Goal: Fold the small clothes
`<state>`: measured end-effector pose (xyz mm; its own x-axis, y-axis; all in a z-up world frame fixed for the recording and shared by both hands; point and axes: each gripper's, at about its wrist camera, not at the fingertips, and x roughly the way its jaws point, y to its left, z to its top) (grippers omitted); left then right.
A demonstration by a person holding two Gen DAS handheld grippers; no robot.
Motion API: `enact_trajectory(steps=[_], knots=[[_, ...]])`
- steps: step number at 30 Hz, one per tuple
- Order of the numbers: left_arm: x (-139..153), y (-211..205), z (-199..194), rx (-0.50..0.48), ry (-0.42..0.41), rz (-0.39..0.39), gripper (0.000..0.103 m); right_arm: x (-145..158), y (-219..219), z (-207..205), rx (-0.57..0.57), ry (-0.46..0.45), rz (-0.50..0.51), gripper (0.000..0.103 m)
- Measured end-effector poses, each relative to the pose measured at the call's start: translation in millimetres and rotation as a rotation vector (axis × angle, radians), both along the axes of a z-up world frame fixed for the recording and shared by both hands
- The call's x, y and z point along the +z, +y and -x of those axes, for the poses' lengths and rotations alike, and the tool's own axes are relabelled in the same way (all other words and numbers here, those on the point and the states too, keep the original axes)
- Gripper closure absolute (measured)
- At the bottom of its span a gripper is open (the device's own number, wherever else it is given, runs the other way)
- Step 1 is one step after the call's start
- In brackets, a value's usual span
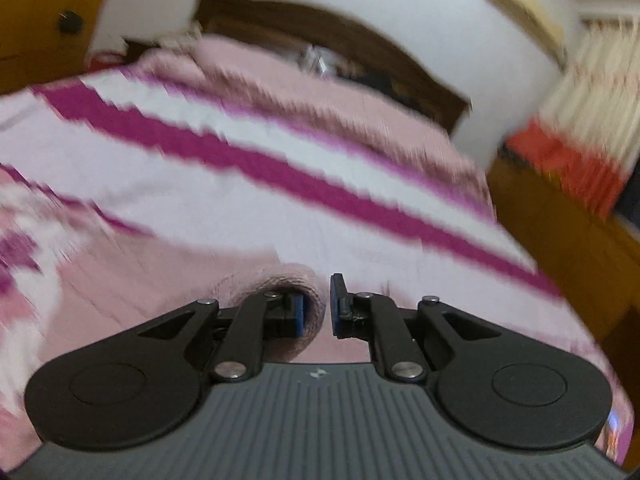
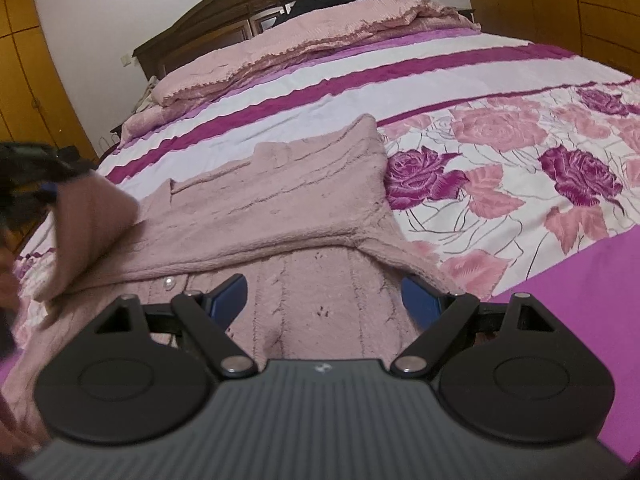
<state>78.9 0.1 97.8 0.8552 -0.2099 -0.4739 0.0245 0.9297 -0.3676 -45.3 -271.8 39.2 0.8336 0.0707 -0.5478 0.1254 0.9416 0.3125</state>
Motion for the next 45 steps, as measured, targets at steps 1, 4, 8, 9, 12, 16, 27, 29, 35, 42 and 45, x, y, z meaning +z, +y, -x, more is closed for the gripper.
enact_trajectory(steps=[1,4,8,9,12,16,27,29,35,42,45], knots=[[-10,-7,-4,-0.029,0.031,-0.021,0.089,-1,-1,0,0.000,0.003,-0.003,0.017],[-42,-28,-11,-0.100,0.128,-0.072,0.088,-5,-2,-1,-0.001,0.006,-0.012,0.018],[-74,-36,-20,-0.139,0.206,-0.132,0.083,-7,-4,-1,-0.002,0.010,-0.027,0.018],[-75,-36,-18,-0.146,0.196,-0.144,0.080,-7,-5,-1,-0.002,0.011,-0.028,0.018],[-74,-34,-17,-0.182,0.215,-0.136,0.067,-8,-4,-1,-0.002,0.012,-0.029,0.018],[-60,-21,-7,-0.202,0.243,-0.112,0.046,-8,-4,-1,-0.002,0.009,-0.028,0.018],[-34,43,64,-0.112,0.327,-0.128,0.043,8,18,0,0.073,-0.021,0.027,0.017],[-29,60,74,-0.079,0.327,-0.136,0.043,14,28,-2,0.108,-0.029,0.029,0.017],[-12,107,105,0.020,0.306,-0.167,0.043,34,70,-18,0.249,-0.048,0.039,0.017],[-7,144,125,0.117,0.308,-0.246,0.043,50,137,-37,0.423,-0.049,0.093,0.017],[-11,159,130,0.149,0.322,-0.221,0.043,52,167,-43,0.486,-0.054,0.136,0.017]])
